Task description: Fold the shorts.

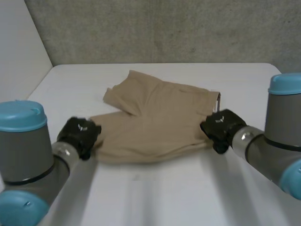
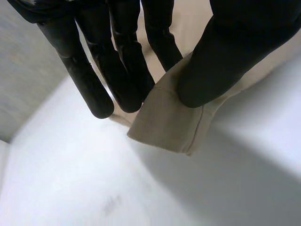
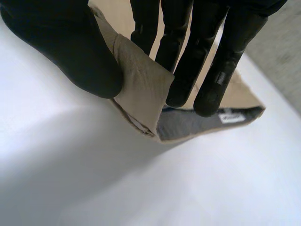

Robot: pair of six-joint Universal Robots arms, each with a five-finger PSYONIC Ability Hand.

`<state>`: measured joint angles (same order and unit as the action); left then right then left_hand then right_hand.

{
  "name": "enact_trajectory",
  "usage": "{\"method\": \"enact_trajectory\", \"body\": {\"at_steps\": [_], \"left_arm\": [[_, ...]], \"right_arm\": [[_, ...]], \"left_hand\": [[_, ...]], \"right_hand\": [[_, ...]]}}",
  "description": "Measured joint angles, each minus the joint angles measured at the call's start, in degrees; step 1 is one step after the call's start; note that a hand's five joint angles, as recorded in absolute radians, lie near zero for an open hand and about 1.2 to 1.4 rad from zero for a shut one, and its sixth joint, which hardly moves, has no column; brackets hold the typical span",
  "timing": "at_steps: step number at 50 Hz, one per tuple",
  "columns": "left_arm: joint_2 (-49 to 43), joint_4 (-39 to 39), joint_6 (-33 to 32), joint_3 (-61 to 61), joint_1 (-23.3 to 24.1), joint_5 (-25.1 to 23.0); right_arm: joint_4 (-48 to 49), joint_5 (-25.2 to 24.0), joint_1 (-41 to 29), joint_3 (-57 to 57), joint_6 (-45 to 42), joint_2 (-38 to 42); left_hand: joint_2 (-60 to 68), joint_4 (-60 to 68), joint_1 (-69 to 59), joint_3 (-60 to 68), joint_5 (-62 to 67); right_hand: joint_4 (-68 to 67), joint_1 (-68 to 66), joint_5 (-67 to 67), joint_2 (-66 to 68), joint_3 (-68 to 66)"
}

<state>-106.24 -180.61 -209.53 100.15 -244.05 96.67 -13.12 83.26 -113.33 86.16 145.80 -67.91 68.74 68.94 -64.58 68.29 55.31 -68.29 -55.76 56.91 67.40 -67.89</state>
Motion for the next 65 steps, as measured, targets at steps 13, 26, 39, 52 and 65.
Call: {"method": "enact_trajectory", "body": {"at_steps": [13, 26, 39, 52, 65], "left_arm": [[9.4, 22.9, -2.1, 9.6, 4.4, -2.9], [6.5, 16.8, -2.7, -2.6, 2.2, -5.0], [-18.1, -2.8, -3.8, -29.7, 2.7, -3.1], [-46.5, -15.1, -18.2, -60.8, 3.9, 0.3], [-49.8, -36.0, -15.4, -57.7, 4.8, -1.8]], "right_arm": [[-15.8, 1.4, 5.4, 15.6, -17.9, -14.1], [-10.4, -1.9, 7.3, 13.2, -14.6, -13.2], [3.2, 3.0, 5.6, -3.5, -1.1, 2.0], [23.2, 12.2, 4.4, -14.4, -1.5, 18.0], [33.5, 15.9, 3.3, -15.9, 0.2, 22.1]], "left_hand": [[0.0, 0.0, 0.0, 0.0, 0.0], [0.0, 0.0, 0.0, 0.0, 1.4], [0.0, 0.0, -0.2, 0.0, 1.5], [0.0, 0.0, -0.2, 0.0, 1.4], [-52.4, -52.8, 52.8, -51.7, -49.4]], "right_hand": [[0.0, 0.0, 0.0, 0.0, 0.0], [0.0, 0.0, 0.2, 0.0, 0.0], [0.0, 0.0, 0.5, 0.0, 0.0], [0.0, 0.0, 0.5, 0.0, 0.0], [54.9, 44.1, -52.9, -54.6, 55.7]]}}
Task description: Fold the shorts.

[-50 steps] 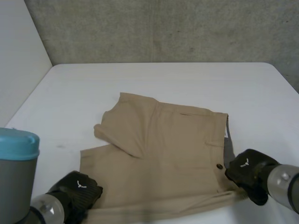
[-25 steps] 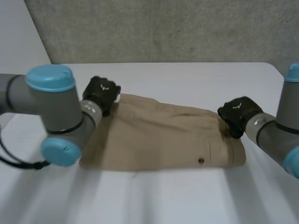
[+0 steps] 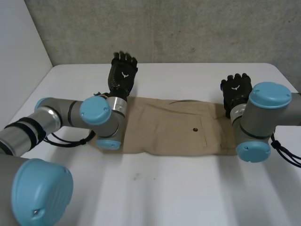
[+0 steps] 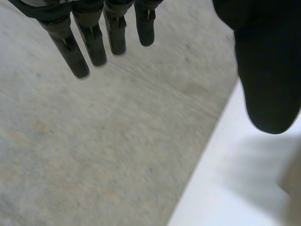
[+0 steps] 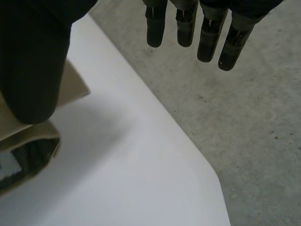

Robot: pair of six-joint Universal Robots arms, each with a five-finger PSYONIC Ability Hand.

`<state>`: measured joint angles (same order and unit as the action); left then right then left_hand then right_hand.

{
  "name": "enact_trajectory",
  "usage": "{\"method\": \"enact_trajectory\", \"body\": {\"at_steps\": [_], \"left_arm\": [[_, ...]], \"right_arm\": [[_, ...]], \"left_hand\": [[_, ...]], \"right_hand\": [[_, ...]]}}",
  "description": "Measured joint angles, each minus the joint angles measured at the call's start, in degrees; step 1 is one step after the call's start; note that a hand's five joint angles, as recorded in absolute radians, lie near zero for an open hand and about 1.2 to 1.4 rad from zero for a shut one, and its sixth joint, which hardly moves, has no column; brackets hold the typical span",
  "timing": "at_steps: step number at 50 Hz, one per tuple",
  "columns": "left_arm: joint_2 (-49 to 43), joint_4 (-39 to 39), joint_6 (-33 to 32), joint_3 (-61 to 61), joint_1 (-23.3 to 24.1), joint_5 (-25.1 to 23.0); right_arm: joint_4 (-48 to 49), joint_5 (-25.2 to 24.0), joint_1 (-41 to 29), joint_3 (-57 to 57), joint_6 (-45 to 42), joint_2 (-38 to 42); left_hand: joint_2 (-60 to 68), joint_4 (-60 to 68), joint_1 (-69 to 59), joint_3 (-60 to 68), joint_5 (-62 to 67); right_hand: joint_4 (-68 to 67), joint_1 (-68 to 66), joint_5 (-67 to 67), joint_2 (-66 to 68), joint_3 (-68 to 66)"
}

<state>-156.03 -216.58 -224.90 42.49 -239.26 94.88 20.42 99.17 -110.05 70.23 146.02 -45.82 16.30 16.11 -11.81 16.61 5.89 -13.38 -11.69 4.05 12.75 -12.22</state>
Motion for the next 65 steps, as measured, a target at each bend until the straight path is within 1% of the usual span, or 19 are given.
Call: {"method": "enact_trajectory", "body": {"at_steps": [4, 9, 15, 17, 25, 28, 29, 30, 32, 33, 34, 36, 45, 49, 53, 57, 62, 63, 65], "left_arm": [[5.4, -9.6, 1.8, 9.6, 0.7, -0.2], [12.7, -13.2, 2.8, 19.8, 1.0, 0.9], [22.7, -9.4, 5.9, 31.4, 0.7, 3.0], [27.5, -5.9, 9.8, 36.8, 0.3, 3.3], [37.0, 3.6, 21.8, 47.4, -0.3, 2.4], [39.4, 6.4, 25.1, 50.1, -0.4, 1.8], [40.3, 7.2, 26.1, 51.0, -0.4, 1.6], [40.6, 7.6, 26.4, 51.3, -0.4, 1.6], [42.0, 8.7, 27.4, 52.8, -0.5, 1.4], [42.4, 8.9, 27.5, 53.1, -0.6, 1.4], [43.2, 9.3, 27.7, 53.8, -0.7, 1.4], [44.2, 9.6, 27.8, 54.6, -1.0, 1.4], [48.2, 10.1, 27.6, 56.4, -2.5, 1.7], [50.6, 11.1, 27.6, 57.1, -3.2, 1.7], [52.7, 11.9, 27.7, 57.6, -3.7, 1.7], [53.9, 12.2, 27.8, 57.7, -3.9, 1.8], [54.2, 12.1, 27.9, 57.4, -3.9, 2.0], [54.2, 12.1, 27.9, 57.4, -3.9, 2.0], [54.1, 11.9, 27.9, 57.1, -3.9, 2.2]], "right_arm": [[-0.1, -0.3, 0.1, 4.4, 4.5, -6.6], [-2.7, -3.0, 0.5, 10.7, 9.0, -14.4], [-9.4, -9.1, 2.0, 18.6, 11.0, -20.7], [-12.5, -12.2, 3.3, 22.5, 11.5, -22.4], [-13.6, -16.5, 5.6, 29.3, 12.4, -22.6], [-11.7, -16.9, 6.2, 30.6, 12.7, -21.5], [-10.6, -16.8, 6.4, 31.0, 12.7, -20.7], [-10.1, -16.8, 6.5, 31.1, 12.7, -20.4], [-7.5, -16.4, 7.2, 31.3, 12.6, -19.0], [-6.9, -16.3, 7.4, 31.3, 12.5, -18.7], [-5.6, -15.8, 8.0, 31.2, 12.1, -18.1], [-4.3, -15.1, 8.9, 31.0, 11.0, -17.8], [-3.5, -12.3, 12.0, 29.3, -0.9, -19.9], [-4.4, -10.3, 13.0, 27.5, -10.7, -21.0], [-5.1, -8.7, 8.9, 23.6, -17.5, -22.0], [-5.1, -9.2, 1.3, 19.2, -16.9, -22.0], [-4.8, -14.3, -9.3, 14.9, -12.4, -20.1], [-4.8, -14.3, -9.3, 14.9, -12.4, -20.1], [-4.8, -19.4, -15.0, 13.5, -10.6, -17.9]], "left_hand": [[-4.7, -4.3, 0.8, -4.3, -3.3], [-4.8, -4.3, 0.8, -4.3, -3.3], [-4.8, -4.3, 0.8, -4.3, -3.3], [-4.8, -4.3, 0.8, -4.3, -3.3], [-4.8, -4.3, 0.8, -4.3, -3.3], [-4.8, -4.3, 0.8, -4.3, -3.3], [-4.8, -4.3, 0.8, -4.3, -3.3], [-4.8, -4.3, 0.8, -4.3, -3.3], [-4.8, -4.3, 0.8, -4.3, -3.3], [-4.8, -4.3, 0.8, -4.3, -3.3], [-4.8, -4.3, 0.8, -4.3, -3.3], [-4.8, -4.3, 0.8, -4.3, -3.3], [-4.8, -4.3, 0.8, -4.3, -3.3], [-4.8, -4.3, 0.8, -4.3, -3.3], [-4.8, -4.3, 0.8, -4.3, -3.3], [-4.8, -4.3, 0.8, -4.3, -3.3], [-4.8, -4.3, 0.8, -4.3, -3.3], [-4.8, -4.3, 0.8, -4.3, -3.3], [-4.8, -4.3, 0.8, -4.3, -3.3]], "right_hand": [[0.0, 0.0, -0.1, 0.0, 0.1], [0.0, 0.0, -0.1, 0.0, 0.1], [0.0, 0.0, -0.1, 0.0, 0.1], [0.0, 0.0, -0.1, 0.0, 0.1], [-0.5, -0.5, 1.0, 1.6, -2.4], [-4.1, -3.1, 3.6, 4.8, -5.4], [-8.2, -8.1, 7.4, 9.6, -10.5], [-21.7, -21.3, 20.2, 23.6, -24.1], [-43.5, -36.5, 41.1, 45.7, -44.7], [-43.5, -36.5, 41.1, 45.7, -44.7], [-50.7, -39.9, 47.6, 52.4, -52.2], [-54.5, -40.5, 50.2, 54.6, -55.4], [-54.8, -41.0, 51.4, 54.6, -55.5], [-54.8, -41.2, 51.4, 54.6, -55.5], [-54.9, -42.2, 51.4, 54.6, -55.5], [-54.9, -42.2, 51.4, 54.6, -55.5], [-54.9, -42.2, 51.4, 54.6, -55.5], [-54.9, -42.2, 51.4, 54.6, -55.5], [-54.9, -43.3, 51.4, 54.6, -55.8]]}}
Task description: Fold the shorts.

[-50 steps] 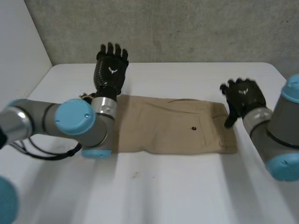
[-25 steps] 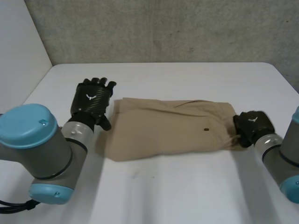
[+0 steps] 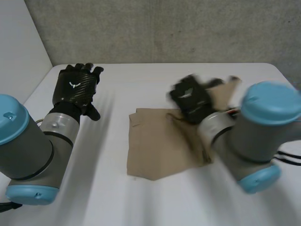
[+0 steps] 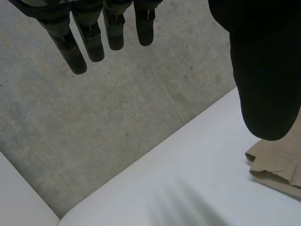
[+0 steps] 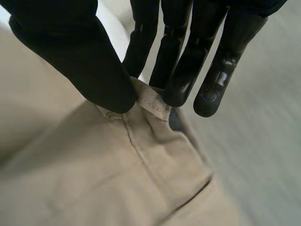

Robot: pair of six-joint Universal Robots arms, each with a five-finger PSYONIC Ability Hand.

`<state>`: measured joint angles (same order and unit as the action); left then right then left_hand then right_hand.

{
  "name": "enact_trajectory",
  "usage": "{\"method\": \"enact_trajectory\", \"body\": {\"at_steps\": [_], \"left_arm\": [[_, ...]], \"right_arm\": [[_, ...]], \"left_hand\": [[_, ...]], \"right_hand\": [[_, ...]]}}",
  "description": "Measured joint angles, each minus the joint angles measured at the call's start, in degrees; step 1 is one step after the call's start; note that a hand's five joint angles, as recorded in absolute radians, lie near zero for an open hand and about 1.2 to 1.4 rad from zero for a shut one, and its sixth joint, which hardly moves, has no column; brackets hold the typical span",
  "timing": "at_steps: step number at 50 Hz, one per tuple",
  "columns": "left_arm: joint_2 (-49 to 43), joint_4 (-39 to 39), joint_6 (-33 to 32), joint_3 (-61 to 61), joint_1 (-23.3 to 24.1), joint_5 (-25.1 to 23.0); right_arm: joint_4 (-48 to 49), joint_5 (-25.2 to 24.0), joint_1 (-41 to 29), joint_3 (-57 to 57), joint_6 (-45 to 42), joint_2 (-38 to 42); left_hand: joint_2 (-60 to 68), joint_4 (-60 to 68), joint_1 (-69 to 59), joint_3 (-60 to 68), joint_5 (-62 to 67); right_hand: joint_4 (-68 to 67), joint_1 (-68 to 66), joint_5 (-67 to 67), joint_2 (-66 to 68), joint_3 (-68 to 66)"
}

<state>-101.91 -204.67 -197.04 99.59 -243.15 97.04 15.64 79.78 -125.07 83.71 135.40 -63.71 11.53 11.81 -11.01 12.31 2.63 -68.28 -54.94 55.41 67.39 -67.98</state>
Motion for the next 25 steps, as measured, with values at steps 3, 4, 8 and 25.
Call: {"method": "enact_trajectory", "body": {"at_steps": [3, 4, 8, 25], "left_arm": [[-0.1, -0.1, 0.0, -0.5, -0.1, 0.1], [-0.1, -0.2, 0.0, -0.6, -0.1, 0.1], [0.0, -0.2, 0.0, -1.3, -0.1, 0.2], [-4.7, 4.3, 4.2, -11.3, 3.8, 0.0]], "right_arm": [[-0.2, -6.1, -5.4, -0.8, 1.1, 3.4], [-0.3, -7.2, -6.2, -0.8, 1.2, 4.1], [-0.8, -10.7, -8.7, -0.7, 1.7, 6.8], [-5.8, -3.0, 2.6, -3.7, 35.2, -5.0]], "left_hand": [[0.0, 0.0, 0.0, 0.0, 0.0], [0.0, 0.0, 0.0, 0.0, 0.0], [0.0, 0.0, 0.0, 0.0, 0.0], [0.0, 0.0, 0.0, 0.0, 0.0]], "right_hand": [[0.0, -2.1, 0.0, 0.0, 0.0], [0.0, -2.3, 0.0, 0.0, 0.0], [9.2, 4.7, -6.3, -8.7, 9.0], [54.8, 43.3, -51.5, -54.7, 55.9]]}}
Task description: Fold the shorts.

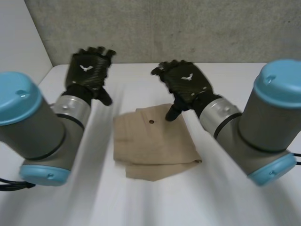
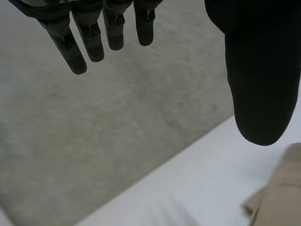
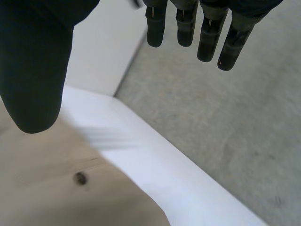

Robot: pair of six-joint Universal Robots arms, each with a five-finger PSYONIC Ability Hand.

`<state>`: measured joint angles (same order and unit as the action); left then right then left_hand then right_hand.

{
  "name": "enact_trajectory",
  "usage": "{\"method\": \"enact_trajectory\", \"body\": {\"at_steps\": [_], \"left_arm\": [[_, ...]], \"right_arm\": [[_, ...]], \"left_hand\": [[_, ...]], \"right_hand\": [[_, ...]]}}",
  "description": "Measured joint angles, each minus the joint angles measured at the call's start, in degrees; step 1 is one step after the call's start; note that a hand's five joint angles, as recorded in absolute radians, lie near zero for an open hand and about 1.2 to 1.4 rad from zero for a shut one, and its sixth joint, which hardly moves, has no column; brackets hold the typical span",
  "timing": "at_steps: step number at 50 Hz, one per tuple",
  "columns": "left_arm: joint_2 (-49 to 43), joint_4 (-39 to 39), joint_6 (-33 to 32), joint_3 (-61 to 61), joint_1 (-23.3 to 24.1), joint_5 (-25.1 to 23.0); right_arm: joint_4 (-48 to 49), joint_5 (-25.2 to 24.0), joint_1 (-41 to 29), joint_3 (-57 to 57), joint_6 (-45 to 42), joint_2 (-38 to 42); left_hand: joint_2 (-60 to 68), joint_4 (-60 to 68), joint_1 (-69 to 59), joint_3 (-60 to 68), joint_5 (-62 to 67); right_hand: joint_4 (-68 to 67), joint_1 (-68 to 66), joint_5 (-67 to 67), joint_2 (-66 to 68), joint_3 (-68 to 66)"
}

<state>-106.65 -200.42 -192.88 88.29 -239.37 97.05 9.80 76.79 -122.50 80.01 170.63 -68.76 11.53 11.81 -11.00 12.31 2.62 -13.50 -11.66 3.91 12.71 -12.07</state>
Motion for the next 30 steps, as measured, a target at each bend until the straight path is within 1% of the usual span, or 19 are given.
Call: {"method": "enact_trajectory", "body": {"at_steps": [1, 2, 5, 9, 10, 15, 21, 22, 24, 27, 30], "left_arm": [[0.0, 0.0, 0.0, 0.0, 0.0, 0.0], [-2.1, 2.4, 1.9, -2.2, 1.6, 0.0], [-5.0, 6.1, 4.7, -5.4, 3.7, 0.2], [-7.1, 8.8, 6.9, -7.8, 5.0, 0.3], [-7.8, 9.8, 7.6, -8.8, 5.4, 0.4], [-9.0, 11.4, 8.5, -10.0, 5.8, 0.9], [-13.0, 17.2, 8.4, -10.2, 6.1, 5.7], [-13.0, 17.2, 8.4, -10.2, 6.1, 5.7], [-15.3, 19.9, 8.3, -10.0, 6.5, 7.4], [-17.6, 21.8, 8.2, -9.8, 6.9, 8.2], [-19.2, 22.6, 8.1, -9.7, 7.1, 8.3]], "right_arm": [[0.0, 0.0, 0.0, 0.0, 0.0, 0.0], [-2.8, 0.0, 1.1, -1.7, 3.2, 0.9], [-7.5, -0.4, 1.7, -4.2, 5.6, 3.2], [-10.6, -0.8, 1.8, -5.7, 6.1, 4.9], [-12.8, -1.0, 1.8, -6.9, 6.2, 6.3], [-14.2, -1.0, 1.8, -8.2, 6.0, 8.0], [-18.3, 0.2, 1.8, -12.7, 4.5, 15.9], [-18.3, 0.2, 1.8, -12.7, 4.5, 15.9], [-20.3, 0.9, 1.8, -14.6, 3.3, 19.1], [-21.5, 2.0, 1.7, -15.7, 1.5, 21.1], [-22.3, 4.2, 1.7, -16.4, -2.2, 22.7]], "left_hand": [[0.0, 0.0, 0.0, 0.0, 0.0], [0.0, 0.0, 0.0, 0.0, 0.0], [0.0, 0.0, 0.0, 0.0, 0.0], [0.0, 0.0, 0.0, 0.0, 0.0], [0.0, 0.0, 0.0, 0.0, 0.0], [0.0, 0.0, -0.1, 0.0, 0.0], [0.2, 0.1, -0.3, 0.0, 0.0], [0.2, 0.1, -0.3, 0.0, 0.0], [0.0, 0.0, -0.3, 0.0, 0.0], [0.0, 0.0, -0.2, 0.0, 0.0], [0.0, 0.0, -0.1, 0.0, 0.0]], "right_hand": [[0.0, 0.0, 0.0, 0.0, 0.0], [0.0, 0.0, 0.0, 0.0, 0.0], [0.0, 0.0, 0.0, 0.0, 0.0], [0.0, 0.0, 0.0, 0.0, 0.0], [0.0, 0.0, 0.0, 0.0, 0.0], [0.0, 0.0, 0.0, 0.0, 0.0], [0.0, 0.0, 0.0, 0.0, 0.0], [0.0, 0.0, 0.0, 0.0, 0.0], [0.0, 0.0, 0.0, 0.0, 0.0], [0.0, 0.0, 0.0, 0.0, 0.0], [0.0, 0.4, 0.0, 0.0, 0.0]]}}
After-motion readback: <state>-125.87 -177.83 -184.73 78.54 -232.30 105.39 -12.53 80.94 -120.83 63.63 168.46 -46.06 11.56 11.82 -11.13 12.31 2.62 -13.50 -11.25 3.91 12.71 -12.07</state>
